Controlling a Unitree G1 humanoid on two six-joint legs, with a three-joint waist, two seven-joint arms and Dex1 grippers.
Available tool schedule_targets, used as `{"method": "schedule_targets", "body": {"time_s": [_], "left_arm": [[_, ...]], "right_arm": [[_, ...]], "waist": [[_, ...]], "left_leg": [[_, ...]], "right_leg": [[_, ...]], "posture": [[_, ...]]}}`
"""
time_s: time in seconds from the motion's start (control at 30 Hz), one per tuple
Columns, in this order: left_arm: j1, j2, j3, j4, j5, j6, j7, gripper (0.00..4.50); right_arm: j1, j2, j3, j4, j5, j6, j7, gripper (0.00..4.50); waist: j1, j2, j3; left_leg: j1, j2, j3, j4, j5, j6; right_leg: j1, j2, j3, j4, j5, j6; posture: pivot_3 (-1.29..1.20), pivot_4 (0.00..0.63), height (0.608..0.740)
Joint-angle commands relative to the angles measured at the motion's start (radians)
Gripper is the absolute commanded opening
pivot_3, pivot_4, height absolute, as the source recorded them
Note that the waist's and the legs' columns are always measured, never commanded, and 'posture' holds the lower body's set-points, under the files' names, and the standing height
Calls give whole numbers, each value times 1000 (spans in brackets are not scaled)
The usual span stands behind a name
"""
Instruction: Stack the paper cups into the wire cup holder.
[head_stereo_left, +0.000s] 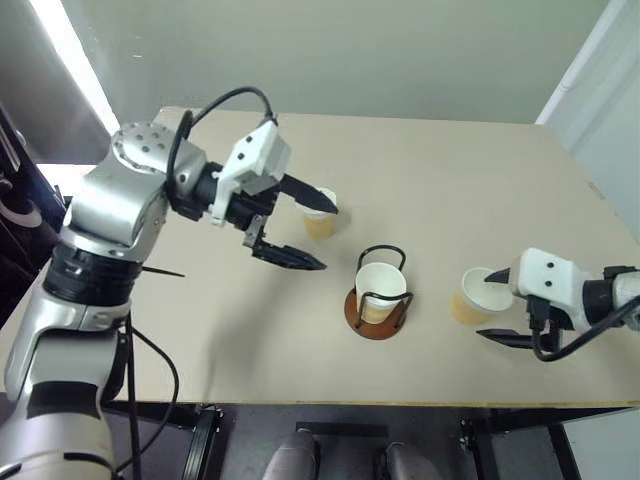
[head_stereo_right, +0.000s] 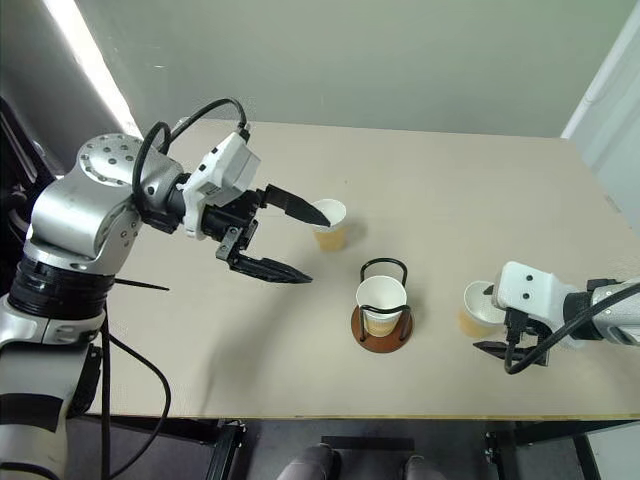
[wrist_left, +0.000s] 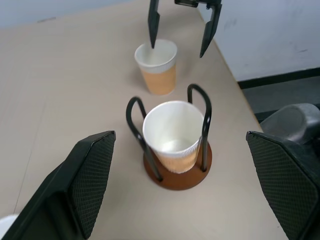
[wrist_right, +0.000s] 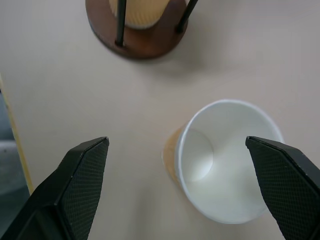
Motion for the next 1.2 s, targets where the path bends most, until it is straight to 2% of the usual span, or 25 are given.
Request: {"method": "schedule_targets", "body": {"time_s": [0.03,0.33,0.37,0.43,0.77,0.8,1.2], "left_arm": [[11,21,58,-43,-2,9,14,4482],[44,29,77,-75,-4,25,26,4482],[47,30,79,-75,-4,23,25,4496],[55,35,80,-76,-2,22,24,4500],[83,60,83,-83,7,13,14,4500],[84,61,83,-84,6,14,15,4500],[104,86,87,-88,10,12,9,4500]], "right_arm": [[-38,1,38,48,-59,-52,21,4500],[-88,21,99,135,-125,-106,71,4500],[-97,26,108,140,-132,-109,75,4319],[-108,36,120,147,-143,-113,81,3917],[-154,72,139,150,-166,-124,116,239],[-156,73,139,150,-167,-125,119,14],[-195,57,99,132,-138,-112,164,14]], "waist": [[-1,0,0],[-1,0,0],[-1,0,0],[-2,0,0],[-2,0,0],[-2,0,0],[-3,0,0]], "left_leg": [[0,0,0,0,0,0],[0,0,0,0,0,0],[0,0,0,0,0,0],[0,0,0,0,0,0],[0,0,0,0,0,0],[0,0,0,-1,0,0],[0,0,0,-1,0,0]], "right_leg": [[0,0,0,0,0,0],[0,0,0,0,0,0],[0,0,0,0,0,0],[0,0,0,0,0,0],[0,-1,0,0,0,0],[0,-1,0,0,0,0],[0,-1,0,0,0,-1]], "posture": [[0,150,740],[0,150,740],[0,150,740],[0,150,740],[0,150,740],[0,150,740],[0,150,740]]}}
